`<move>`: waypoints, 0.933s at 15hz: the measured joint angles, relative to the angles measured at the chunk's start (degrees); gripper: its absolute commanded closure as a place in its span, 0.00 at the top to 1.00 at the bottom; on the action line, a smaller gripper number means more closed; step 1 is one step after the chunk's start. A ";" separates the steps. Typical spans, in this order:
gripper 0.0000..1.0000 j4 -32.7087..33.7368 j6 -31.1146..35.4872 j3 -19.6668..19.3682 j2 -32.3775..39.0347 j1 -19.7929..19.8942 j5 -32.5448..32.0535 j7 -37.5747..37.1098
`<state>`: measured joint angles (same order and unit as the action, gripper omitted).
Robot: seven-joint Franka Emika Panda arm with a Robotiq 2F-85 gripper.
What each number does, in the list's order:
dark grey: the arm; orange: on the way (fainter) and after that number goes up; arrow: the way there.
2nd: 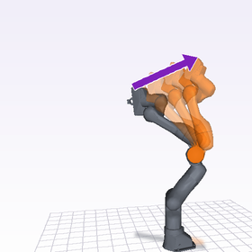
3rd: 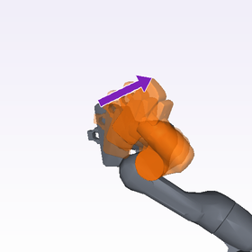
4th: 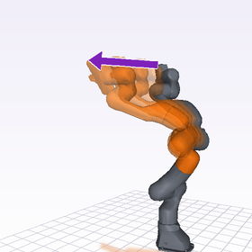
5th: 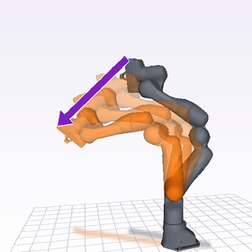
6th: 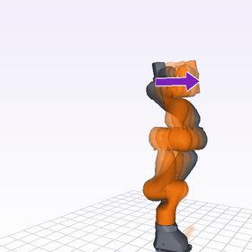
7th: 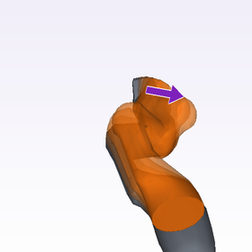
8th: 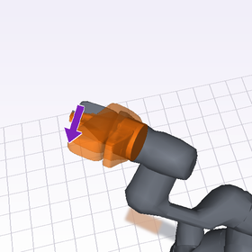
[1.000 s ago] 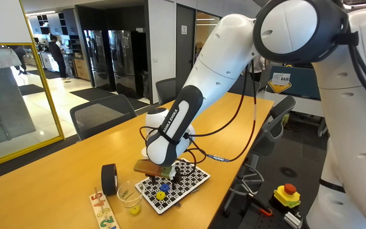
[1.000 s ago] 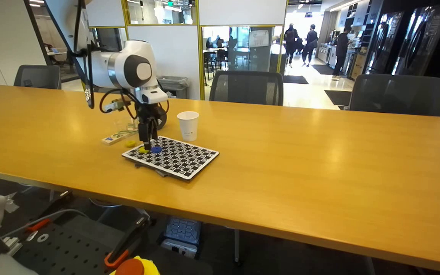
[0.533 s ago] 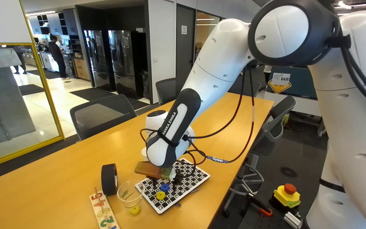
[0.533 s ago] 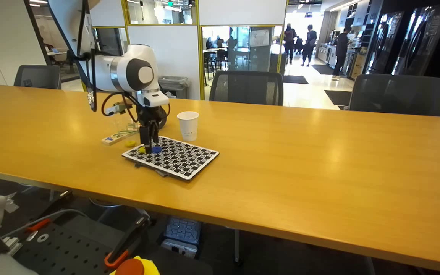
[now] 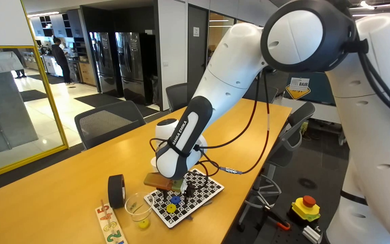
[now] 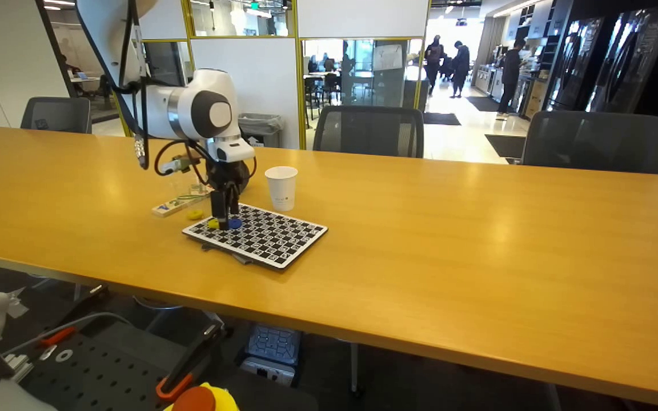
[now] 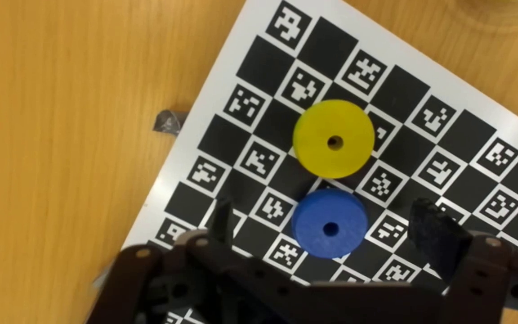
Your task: Put the tiles on the board in the cups
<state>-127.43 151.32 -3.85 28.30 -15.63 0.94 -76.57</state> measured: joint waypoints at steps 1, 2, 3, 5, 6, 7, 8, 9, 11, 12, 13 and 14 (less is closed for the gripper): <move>0.66 0.09 0.00 -0.03 0.11 0.00 0.00 0.00; 0.58 0.16 0.00 -0.03 0.20 0.00 0.00 0.00; 0.49 0.25 0.00 -0.04 0.30 0.00 0.00 0.00; 0.35 0.35 0.00 -0.04 0.46 0.00 0.00 0.00; 0.27 0.42 0.08 -0.04 0.49 0.01 0.00 0.00; 0.20 0.61 0.09 -0.04 0.49 0.01 0.00 0.00; 0.19 0.75 0.09 -0.04 0.49 0.01 0.00 0.00; 0.20 0.81 0.09 -0.04 0.50 0.03 0.00 0.00; 0.20 0.82 0.09 -0.04 0.54 0.13 0.00 0.01; 0.20 0.82 0.09 -0.04 0.54 0.19 0.00 0.02; 0.20 0.84 0.09 -0.08 0.53 0.26 0.00 0.03; 0.20 0.87 0.09 -0.17 0.44 0.30 0.00 0.05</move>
<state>-126.56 151.41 -4.02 28.74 -15.33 0.94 -76.52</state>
